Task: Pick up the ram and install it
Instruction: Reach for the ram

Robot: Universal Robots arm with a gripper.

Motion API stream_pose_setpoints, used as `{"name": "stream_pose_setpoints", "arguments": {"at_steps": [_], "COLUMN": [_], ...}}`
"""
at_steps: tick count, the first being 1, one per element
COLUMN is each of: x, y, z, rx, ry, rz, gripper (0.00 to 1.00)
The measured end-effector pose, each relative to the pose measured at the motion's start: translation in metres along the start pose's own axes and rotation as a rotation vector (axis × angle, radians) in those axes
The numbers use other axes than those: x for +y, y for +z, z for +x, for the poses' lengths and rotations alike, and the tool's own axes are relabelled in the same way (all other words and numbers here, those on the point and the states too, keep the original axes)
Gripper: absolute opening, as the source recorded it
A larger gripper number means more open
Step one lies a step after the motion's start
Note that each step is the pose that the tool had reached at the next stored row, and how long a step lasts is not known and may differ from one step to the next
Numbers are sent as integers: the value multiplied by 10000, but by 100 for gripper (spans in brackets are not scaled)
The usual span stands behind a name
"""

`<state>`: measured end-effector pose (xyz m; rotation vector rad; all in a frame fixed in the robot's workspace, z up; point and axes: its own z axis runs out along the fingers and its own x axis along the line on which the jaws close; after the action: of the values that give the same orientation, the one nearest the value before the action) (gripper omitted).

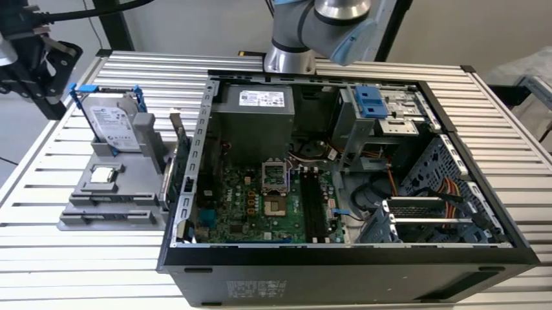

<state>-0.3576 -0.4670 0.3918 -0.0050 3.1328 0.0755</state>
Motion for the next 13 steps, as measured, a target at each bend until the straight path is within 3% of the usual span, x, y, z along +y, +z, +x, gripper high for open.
{"name": "stream_pose_setpoints", "arguments": {"at_steps": [13], "x": [-146], "y": [-6], "z": [0], "rx": [-10], "ry": [268], "rz": [2], "gripper": [0]}}
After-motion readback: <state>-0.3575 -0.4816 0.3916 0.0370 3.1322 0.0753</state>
